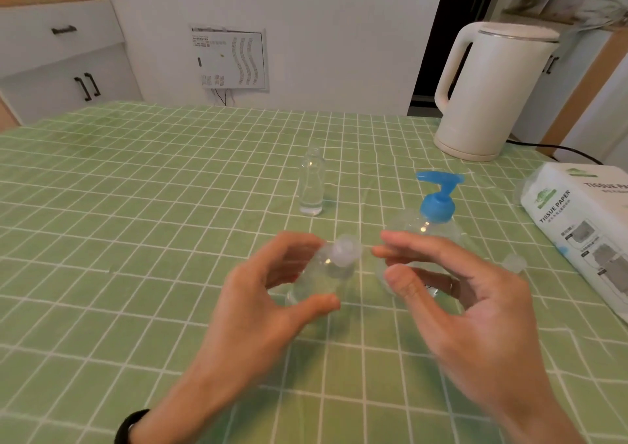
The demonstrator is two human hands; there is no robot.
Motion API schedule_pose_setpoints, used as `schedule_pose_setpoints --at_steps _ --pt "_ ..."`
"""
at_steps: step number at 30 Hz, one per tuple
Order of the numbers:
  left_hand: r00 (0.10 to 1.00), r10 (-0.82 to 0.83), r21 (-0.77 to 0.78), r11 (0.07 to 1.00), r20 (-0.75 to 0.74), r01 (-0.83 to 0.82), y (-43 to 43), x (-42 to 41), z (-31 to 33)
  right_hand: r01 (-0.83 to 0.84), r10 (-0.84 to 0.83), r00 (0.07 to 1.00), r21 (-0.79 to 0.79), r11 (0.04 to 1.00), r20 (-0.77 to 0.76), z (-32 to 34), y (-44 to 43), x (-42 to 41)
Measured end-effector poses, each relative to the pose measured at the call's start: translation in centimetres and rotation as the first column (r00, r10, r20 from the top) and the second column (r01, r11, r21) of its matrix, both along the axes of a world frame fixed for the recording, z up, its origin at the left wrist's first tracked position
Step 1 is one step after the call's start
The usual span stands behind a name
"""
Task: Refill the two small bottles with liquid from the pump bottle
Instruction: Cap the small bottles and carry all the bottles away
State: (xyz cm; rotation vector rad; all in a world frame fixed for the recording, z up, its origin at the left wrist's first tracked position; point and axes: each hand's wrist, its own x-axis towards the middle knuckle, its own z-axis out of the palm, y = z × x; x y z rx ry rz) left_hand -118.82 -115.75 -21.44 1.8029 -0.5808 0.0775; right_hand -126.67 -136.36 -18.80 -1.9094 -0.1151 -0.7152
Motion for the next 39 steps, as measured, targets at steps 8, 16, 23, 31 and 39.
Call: schedule_pose_setpoints --at_steps 8,16,23,31,39 --pt "0.956 0.254 -0.116 0.956 -0.146 -0.271 5.2 4.7 0.7 0.136 -0.142 0.989 0.121 0.983 0.042 0.6 -2.3 0.5" --pt "0.932 0.310 -0.094 0.939 -0.187 -0.331 5.9 5.5 0.4 0.167 -0.170 0.985 0.120 0.979 0.012 0.2 -3.0 1.0" --pt "0.882 0.420 0.094 0.890 0.215 -0.447 4.1 3.4 2.5 0.391 -0.403 0.914 0.169 0.905 0.039 0.4 -6.2 1.4" --pt "0.963 0.163 0.221 0.952 0.213 -0.210 -4.7 5.3 4.0 0.586 -0.658 0.684 -0.300 0.752 -0.315 -1.8 -10.8 2.3" --pt "0.949 0.274 0.126 0.958 -0.156 -0.256 -8.2 11.2 0.7 0.412 -0.594 0.622 -0.431 0.803 -0.511 -2.4 -11.7 2.7"
